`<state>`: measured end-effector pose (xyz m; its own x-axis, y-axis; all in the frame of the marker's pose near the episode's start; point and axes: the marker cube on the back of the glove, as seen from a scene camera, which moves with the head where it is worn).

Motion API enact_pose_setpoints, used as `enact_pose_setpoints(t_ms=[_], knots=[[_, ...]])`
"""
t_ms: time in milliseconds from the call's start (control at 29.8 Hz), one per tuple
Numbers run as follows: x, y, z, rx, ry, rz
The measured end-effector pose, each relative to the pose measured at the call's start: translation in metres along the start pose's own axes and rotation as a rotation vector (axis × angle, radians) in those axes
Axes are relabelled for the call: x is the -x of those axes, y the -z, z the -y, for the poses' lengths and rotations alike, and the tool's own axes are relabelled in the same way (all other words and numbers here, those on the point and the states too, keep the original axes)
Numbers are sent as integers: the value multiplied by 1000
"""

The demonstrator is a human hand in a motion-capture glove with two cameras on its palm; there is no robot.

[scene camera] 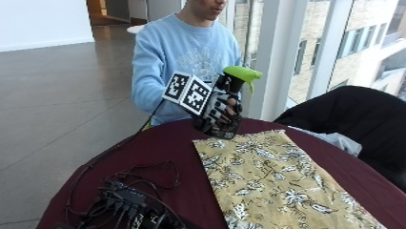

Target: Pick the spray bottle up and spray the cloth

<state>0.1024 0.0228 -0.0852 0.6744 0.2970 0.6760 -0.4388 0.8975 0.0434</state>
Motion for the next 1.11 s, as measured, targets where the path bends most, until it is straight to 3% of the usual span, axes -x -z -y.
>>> enact_pose_setpoints(t_ms=[269, 571, 1108], knots=[[51, -94, -33, -38, 163, 247], [74, -182, -50, 40, 263, 310], [82, -217, -50, 107, 293, 277]])
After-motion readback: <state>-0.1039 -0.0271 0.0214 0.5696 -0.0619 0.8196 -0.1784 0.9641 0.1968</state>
